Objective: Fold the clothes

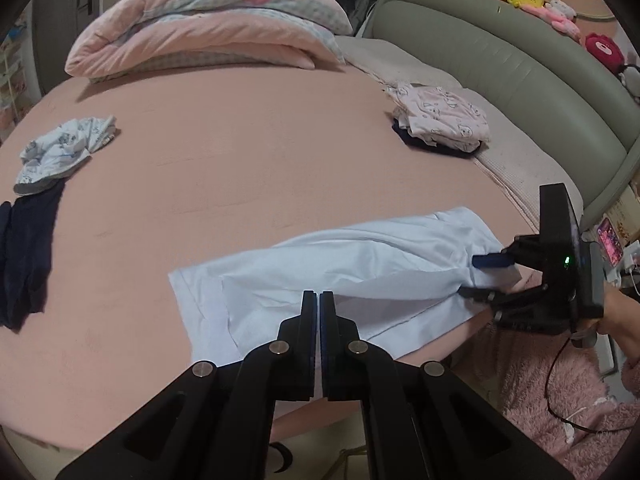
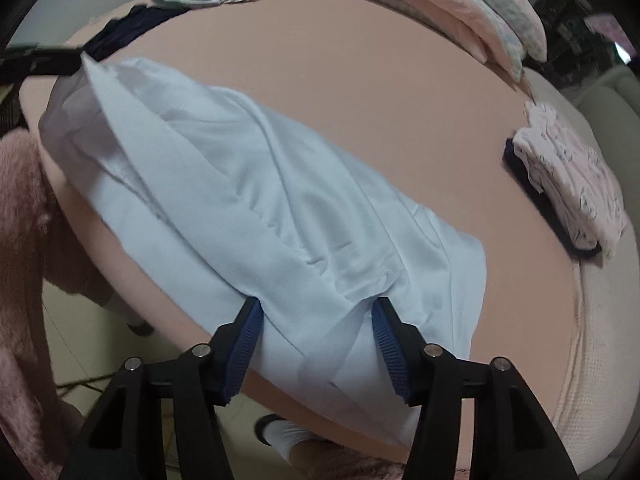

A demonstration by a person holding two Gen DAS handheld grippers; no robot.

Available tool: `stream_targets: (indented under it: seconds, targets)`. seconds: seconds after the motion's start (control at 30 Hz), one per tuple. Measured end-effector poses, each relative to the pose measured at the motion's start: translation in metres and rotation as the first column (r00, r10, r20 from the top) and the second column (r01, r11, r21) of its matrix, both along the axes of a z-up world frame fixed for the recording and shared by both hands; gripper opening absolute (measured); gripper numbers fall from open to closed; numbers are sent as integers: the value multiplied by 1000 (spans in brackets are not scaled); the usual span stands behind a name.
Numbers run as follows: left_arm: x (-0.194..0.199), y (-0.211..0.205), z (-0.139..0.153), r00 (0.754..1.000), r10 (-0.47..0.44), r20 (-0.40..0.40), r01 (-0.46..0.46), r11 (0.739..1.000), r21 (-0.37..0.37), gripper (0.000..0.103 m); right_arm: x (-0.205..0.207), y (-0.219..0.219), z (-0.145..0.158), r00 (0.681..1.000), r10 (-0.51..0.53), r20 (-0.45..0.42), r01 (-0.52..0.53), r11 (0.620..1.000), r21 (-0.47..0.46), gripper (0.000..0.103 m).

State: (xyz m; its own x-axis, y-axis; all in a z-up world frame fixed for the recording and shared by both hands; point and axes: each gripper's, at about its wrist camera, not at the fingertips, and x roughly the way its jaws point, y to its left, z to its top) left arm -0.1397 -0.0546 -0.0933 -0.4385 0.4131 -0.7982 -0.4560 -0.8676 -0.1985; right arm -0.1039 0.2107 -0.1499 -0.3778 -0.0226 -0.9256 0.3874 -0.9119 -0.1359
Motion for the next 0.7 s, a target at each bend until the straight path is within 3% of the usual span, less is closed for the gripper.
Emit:
stream_targets:
  seconds: [0.07,0.13,0.5,0.7]
  targets:
    - [1,-2,2,1000,4,-1,-4,1000,3,0,-2,3,4,1000,-12,-6,12,1000,-15,17]
    - [2,-4,2,1000,0,0,0,1000,7,0,-2,5,6,1000,-18,-12,17,1000,-21,8]
    - [29,-7,-3,998,-55,43,57,997,-57,0,25,29,32,998,-66,-7,65,991,-114,4]
    - [34,-7,-31,992,-61,114,72,992,-99,0,24,37,10,994,-94,56,99,991,-88,4]
